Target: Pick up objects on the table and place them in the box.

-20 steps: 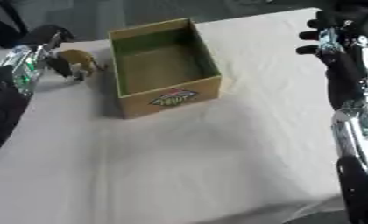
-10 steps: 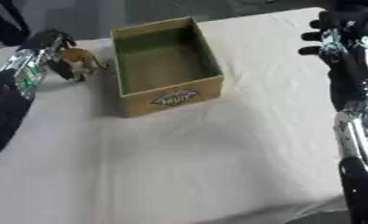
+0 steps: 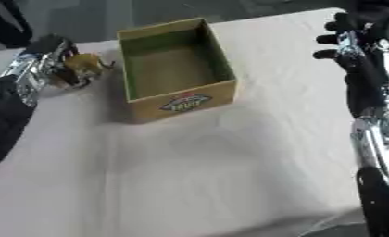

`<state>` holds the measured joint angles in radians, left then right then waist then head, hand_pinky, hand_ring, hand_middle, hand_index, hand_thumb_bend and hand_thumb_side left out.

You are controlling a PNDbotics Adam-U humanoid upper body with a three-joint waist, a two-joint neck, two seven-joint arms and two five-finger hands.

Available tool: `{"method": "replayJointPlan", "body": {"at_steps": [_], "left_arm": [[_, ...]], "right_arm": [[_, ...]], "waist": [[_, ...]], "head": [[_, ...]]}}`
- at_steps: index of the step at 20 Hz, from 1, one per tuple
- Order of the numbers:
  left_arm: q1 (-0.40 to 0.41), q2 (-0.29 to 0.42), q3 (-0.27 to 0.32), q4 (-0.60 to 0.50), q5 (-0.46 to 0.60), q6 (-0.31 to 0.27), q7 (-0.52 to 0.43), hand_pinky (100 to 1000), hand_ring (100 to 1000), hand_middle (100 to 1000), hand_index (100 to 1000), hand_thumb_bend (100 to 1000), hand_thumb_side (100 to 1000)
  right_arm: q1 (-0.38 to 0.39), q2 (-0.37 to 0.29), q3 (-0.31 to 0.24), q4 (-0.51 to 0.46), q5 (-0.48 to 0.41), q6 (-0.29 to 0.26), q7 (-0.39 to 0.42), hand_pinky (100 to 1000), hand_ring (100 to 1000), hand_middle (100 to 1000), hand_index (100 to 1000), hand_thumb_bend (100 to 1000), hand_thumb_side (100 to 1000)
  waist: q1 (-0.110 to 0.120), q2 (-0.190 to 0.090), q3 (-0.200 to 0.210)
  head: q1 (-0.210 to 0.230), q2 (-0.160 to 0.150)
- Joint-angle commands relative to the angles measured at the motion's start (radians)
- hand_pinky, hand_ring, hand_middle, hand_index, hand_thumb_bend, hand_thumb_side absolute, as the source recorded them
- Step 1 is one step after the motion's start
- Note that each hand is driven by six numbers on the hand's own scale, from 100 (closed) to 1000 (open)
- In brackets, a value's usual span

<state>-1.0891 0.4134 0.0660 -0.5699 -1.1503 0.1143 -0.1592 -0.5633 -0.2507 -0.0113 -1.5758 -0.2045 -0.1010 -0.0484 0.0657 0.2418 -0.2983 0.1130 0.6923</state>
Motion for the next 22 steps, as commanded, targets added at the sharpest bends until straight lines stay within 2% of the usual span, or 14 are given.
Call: {"method": "replayJointPlan", "body": {"at_steps": [1, 2, 3, 4, 5, 6, 10, 13, 14, 15, 22], "left_arm": [[-0.005, 0.018, -0.003, -0.001, -0.003, 0.003, -0.014, 506, 369, 363, 503, 501, 100], [-0.004, 0.018, -0.002, -0.001, -0.001, 0.004, -0.016, 493, 343, 334, 472, 446, 100], [-0.003, 0.018, -0.002, -0.002, 0.002, 0.005, -0.016, 488, 334, 323, 460, 432, 100], [-0.002, 0.018, -0.002, -0.005, 0.006, 0.006, -0.012, 478, 296, 279, 411, 360, 100], [-0.001, 0.018, -0.002, -0.007, 0.010, 0.007, -0.006, 457, 261, 240, 404, 351, 100], [-0.001, 0.017, -0.002, -0.010, 0.016, 0.006, 0.002, 434, 235, 206, 334, 315, 100], [0.001, 0.014, -0.005, -0.018, 0.051, 0.002, 0.029, 353, 156, 108, 242, 269, 113], [0.000, 0.013, -0.012, -0.032, 0.083, -0.006, 0.030, 339, 136, 100, 217, 254, 126], [-0.002, 0.013, -0.015, -0.040, 0.094, -0.010, 0.027, 335, 129, 100, 205, 227, 175], [-0.003, 0.012, -0.018, -0.051, 0.106, -0.015, 0.022, 333, 126, 100, 202, 240, 136], [-0.024, 0.003, -0.059, -0.163, 0.165, -0.059, -0.009, 316, 100, 100, 182, 214, 144]], "right_arm": [[-0.017, -0.010, -0.004, -0.016, -0.006, -0.004, 0.003, 578, 674, 668, 761, 100, 480], [-0.016, -0.010, -0.004, -0.016, -0.006, -0.004, 0.003, 578, 674, 668, 761, 100, 480], [-0.016, -0.010, -0.004, -0.016, -0.006, -0.004, 0.003, 578, 674, 668, 761, 100, 480], [-0.015, -0.009, -0.004, -0.016, -0.006, -0.004, 0.002, 578, 674, 668, 761, 100, 480], [-0.015, -0.009, -0.004, -0.016, -0.006, -0.004, 0.002, 578, 674, 668, 761, 100, 476], [-0.015, -0.008, -0.004, -0.016, -0.006, -0.004, 0.002, 578, 674, 668, 761, 100, 480], [-0.014, -0.007, -0.005, -0.016, -0.006, -0.004, 0.002, 577, 674, 667, 760, 100, 479], [-0.013, -0.006, -0.005, -0.016, -0.005, -0.004, 0.001, 577, 673, 666, 760, 100, 478], [-0.012, -0.006, -0.006, -0.016, -0.005, -0.004, 0.001, 577, 673, 666, 760, 100, 478], [-0.012, -0.006, -0.006, -0.016, -0.005, -0.004, 0.000, 577, 673, 666, 760, 100, 477], [-0.006, -0.002, -0.008, -0.015, -0.004, -0.004, -0.002, 577, 673, 666, 759, 100, 474]], "waist": [[-0.009, -0.017, 0.004], [-0.009, -0.017, 0.004], [-0.009, -0.018, 0.005], [-0.010, -0.018, 0.006], [-0.010, -0.019, 0.007], [-0.010, -0.019, 0.007], [-0.012, -0.021, 0.010], [-0.012, -0.023, 0.011], [-0.013, -0.024, 0.011], [-0.014, -0.026, 0.012], [-0.018, -0.037, 0.018]], "head": [[0.005, 0.002], [0.005, 0.001], [0.005, 0.002], [0.005, 0.002], [0.005, 0.002], [0.006, 0.002], [0.006, 0.003], [0.007, 0.004], [0.007, 0.005], [0.007, 0.005], [0.007, 0.011]]}}
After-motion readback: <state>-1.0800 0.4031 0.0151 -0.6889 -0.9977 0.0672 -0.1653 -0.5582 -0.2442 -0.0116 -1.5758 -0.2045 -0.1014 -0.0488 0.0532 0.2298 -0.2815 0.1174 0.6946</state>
